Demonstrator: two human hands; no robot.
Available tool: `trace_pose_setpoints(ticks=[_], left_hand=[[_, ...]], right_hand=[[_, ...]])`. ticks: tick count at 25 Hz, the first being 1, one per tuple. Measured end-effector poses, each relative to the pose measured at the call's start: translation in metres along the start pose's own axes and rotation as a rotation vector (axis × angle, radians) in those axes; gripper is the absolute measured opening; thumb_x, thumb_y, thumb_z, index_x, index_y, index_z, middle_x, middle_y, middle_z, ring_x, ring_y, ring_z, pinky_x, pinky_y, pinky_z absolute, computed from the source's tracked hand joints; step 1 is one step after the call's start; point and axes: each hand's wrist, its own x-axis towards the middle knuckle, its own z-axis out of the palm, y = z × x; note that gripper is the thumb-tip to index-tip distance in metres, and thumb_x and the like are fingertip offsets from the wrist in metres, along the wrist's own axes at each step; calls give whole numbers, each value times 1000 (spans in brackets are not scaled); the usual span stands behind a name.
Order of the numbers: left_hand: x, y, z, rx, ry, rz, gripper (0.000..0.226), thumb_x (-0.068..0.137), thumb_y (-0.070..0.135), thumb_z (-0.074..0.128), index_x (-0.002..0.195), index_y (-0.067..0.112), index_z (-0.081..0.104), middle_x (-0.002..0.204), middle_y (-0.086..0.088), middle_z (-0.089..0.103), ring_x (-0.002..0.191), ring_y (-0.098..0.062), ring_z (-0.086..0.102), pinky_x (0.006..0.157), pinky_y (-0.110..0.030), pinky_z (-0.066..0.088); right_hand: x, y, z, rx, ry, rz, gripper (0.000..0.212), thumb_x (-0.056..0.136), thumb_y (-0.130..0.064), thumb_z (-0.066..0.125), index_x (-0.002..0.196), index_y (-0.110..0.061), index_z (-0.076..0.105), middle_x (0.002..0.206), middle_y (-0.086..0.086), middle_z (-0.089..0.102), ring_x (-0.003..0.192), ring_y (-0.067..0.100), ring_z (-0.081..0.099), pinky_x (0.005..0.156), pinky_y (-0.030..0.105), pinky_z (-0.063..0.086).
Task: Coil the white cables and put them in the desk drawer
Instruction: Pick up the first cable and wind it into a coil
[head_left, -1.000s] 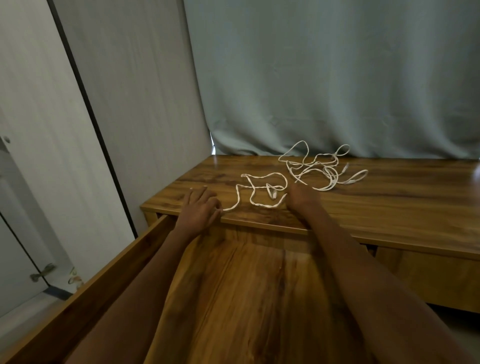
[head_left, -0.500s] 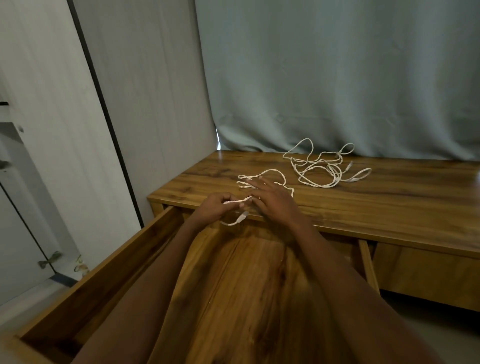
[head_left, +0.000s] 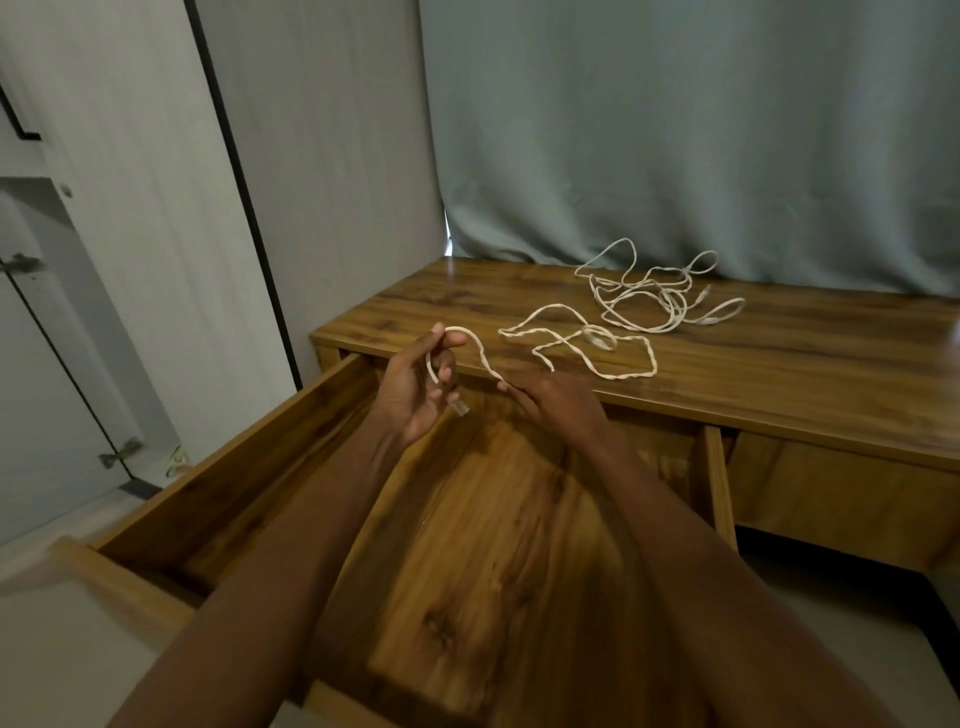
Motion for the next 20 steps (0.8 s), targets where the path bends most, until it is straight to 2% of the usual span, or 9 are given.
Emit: trace_pose_setpoints(ticks=[3,6,9,12,14,16,17,20], left_hand=[[-11,-7,14,-137,-45,-36,40,101,35,50,68,13,54,41,2,41,30,-8,29,35,-20,20],[-11,-16,29,-226,-74,17,44,99,31,48,59,13,44,39,1,31,37,-11,23,40,-25,18],[-1,-15,34,-328,134,206,35,98,28,48,67,12,53,51,0,37,50,-14,34,53,-28,31],[15,-11,15,-293,398,347,34,101,31,44,76,13,58,57,2,42,54,-12,39,58,-28,31],[25,-14,2,-100,540,378,37,104,31,41,77,14,59,56,4,46,54,-10,41,56,-26,31],[31,-18,-9,346,626,325,39,106,31,39,80,12,61,62,3,51,59,-9,46,60,-27,36],[33,-19,-12,606,604,258,40,106,32,38,81,12,62,66,1,54,63,-11,49,64,-28,39],[39,-18,-21,1194,364,-16,53,106,38,32,75,13,67,72,-3,62,78,-21,60,73,-32,40]], right_hand=[[-3,-6,2,17,-49,33,38,102,-53,38,118,-37,69,105,-5,77,93,21,72,66,35,55],[-6,-8,4,2,-119,-2,32,101,-50,44,116,-39,70,99,0,77,89,25,72,64,34,49],[-3,-23,13,4,-246,-85,36,101,-53,42,119,-37,68,103,4,76,93,29,71,68,36,49],[1,-37,18,17,-233,-111,48,96,-61,34,117,-33,68,92,7,76,86,32,72,64,38,51],[3,-37,16,15,-222,-141,42,94,-51,43,98,-22,73,82,12,75,78,36,71,59,36,43],[4,-33,10,-8,-207,-145,35,93,-42,47,88,-17,72,82,12,74,77,37,70,58,35,35],[4,-30,6,-25,-211,-130,32,94,-41,48,88,-18,69,87,10,75,80,35,70,59,34,34],[5,-12,-2,-82,-157,-44,30,99,-50,45,97,-25,63,100,-1,73,89,26,69,63,36,42]])
